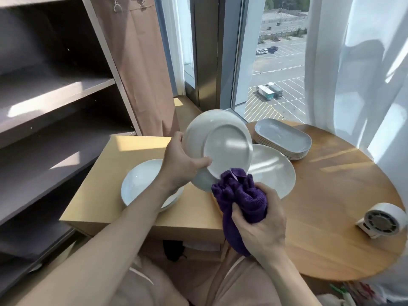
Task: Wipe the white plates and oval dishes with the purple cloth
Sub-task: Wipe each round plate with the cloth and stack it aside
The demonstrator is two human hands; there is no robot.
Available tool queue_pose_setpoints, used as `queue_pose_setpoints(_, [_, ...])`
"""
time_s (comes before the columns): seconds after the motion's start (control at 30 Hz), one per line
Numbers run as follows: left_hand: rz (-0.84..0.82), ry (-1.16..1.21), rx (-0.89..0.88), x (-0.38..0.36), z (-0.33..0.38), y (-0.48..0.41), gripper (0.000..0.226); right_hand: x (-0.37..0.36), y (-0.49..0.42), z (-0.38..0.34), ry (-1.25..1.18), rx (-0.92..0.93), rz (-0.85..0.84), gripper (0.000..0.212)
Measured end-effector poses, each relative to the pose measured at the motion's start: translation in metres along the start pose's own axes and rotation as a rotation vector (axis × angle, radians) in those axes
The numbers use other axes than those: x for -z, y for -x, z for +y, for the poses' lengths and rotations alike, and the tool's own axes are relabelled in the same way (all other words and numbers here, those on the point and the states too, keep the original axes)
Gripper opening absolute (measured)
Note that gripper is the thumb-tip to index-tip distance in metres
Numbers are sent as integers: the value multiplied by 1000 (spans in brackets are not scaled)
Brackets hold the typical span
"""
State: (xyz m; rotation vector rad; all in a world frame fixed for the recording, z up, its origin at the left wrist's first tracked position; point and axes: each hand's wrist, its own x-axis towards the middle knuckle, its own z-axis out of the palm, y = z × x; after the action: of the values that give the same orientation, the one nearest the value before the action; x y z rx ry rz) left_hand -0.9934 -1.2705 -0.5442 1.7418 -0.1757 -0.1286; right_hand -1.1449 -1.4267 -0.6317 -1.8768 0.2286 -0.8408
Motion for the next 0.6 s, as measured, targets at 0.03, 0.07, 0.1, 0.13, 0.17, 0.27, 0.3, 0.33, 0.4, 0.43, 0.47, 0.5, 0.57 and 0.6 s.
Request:
queue_pose_setpoints(0.03, [12,-42,-53,10,1,5,65,-2,2,-2,-10,-7,-13,49])
queue_pose_setpoints(0.07, [29,-88,-109,20,1,10,65,-3,4,-3,-17,-14,-26,49])
queue_pose_setpoints(0.1, [47,-141,-166,29,1,15,63,-5,6,-4,-18,-24,-43,50])
queue_pose_setpoints(0.13, [63,-203,-224,37,0,20,59,-6,8,-5,-17,-33,-58,50])
queue_pose_setpoints(0.17, [75,-268,-279,45,-2,26,56,-7,10,-5,-17,-39,-71,50])
queue_pose_setpoints(0.27, [125,-450,-392,64,-17,40,54,-9,12,-5,-24,-72,-99,51])
queue_pose_setpoints(0.3, [141,-495,-409,71,-25,43,53,-9,13,-5,-33,-91,-110,51])
queue_pose_setpoints(0.33, [158,-532,-415,76,-33,47,52,-9,13,-6,-41,-108,-121,51])
queue_pose_setpoints(0.4, [188,-609,-419,86,-51,50,51,-9,14,-7,-51,-133,-138,51])
queue_pose_setpoints(0.43, [192,-662,-433,91,-60,51,50,-9,14,-7,-55,-146,-142,50])
queue_pose_setpoints(0.47, [187,-728,-467,95,-69,51,47,-9,14,-8,-58,-154,-143,50])
queue_pose_setpoints(0.5, [168,-805,-520,98,-77,51,47,-9,14,-8,-59,-158,-144,49])
queue_pose_setpoints(0.57, [95,-955,-634,104,-90,50,55,-9,14,-9,-57,-165,-152,49])
queue_pose_setpoints(0.6, [59,-1010,-665,107,-96,49,59,-9,14,-10,-59,-166,-154,49])
